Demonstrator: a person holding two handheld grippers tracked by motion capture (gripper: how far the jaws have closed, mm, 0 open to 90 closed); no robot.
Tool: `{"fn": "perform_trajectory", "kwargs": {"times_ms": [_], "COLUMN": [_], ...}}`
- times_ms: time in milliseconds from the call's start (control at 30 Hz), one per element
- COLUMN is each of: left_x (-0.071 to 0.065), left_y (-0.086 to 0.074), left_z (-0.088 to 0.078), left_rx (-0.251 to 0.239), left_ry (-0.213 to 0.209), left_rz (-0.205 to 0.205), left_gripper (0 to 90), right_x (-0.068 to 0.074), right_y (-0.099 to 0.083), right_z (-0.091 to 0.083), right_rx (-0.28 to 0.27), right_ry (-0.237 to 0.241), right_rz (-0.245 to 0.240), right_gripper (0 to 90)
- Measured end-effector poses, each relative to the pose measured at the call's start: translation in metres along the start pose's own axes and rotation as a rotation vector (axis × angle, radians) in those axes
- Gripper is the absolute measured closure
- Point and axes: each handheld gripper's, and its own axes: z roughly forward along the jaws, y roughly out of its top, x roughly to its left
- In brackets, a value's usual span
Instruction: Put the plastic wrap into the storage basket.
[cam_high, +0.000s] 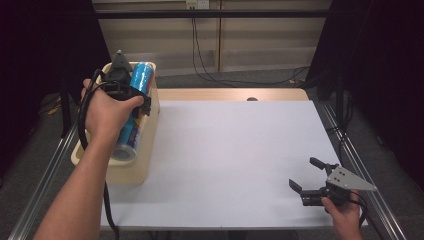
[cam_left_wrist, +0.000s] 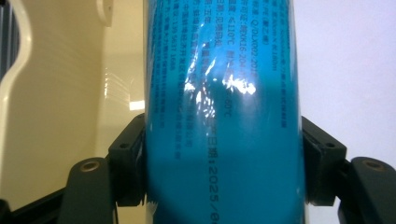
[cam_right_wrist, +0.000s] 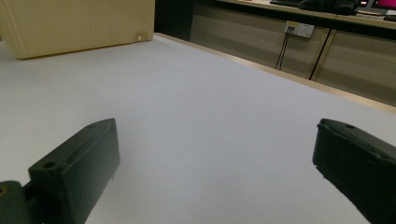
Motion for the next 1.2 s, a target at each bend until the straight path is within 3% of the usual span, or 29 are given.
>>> {"fn": "perform_trajectory", "kwargs": {"times_ms": [300, 533, 1200], "left_x": [0.022, 0.035, 0.049], "left_y": [-0.006, -0.014, -0.029], "left_z": [0.001, 0.013, 0.041], "left_rx": [0.011, 0.03, 0.098], "left_ry": [0.023, 0.02, -0.002], "left_rz": [-0.023, -0.038, -0.061], "left_gripper": [32.1, 32.1, 32.1], "right_x": [0.0, 0.001, 0.0], "right_y": [0.0, 0.0, 0.0], "right_z": [0.0, 0.001, -0.001], "right_rx": [-0.001, -0.001, -0.008], "right_ry": [0.0, 0.001, -0.002], "right_rz": [-0.003, -0.007, -0.006], "right_gripper": [0.3, 0.2, 0.2]}}
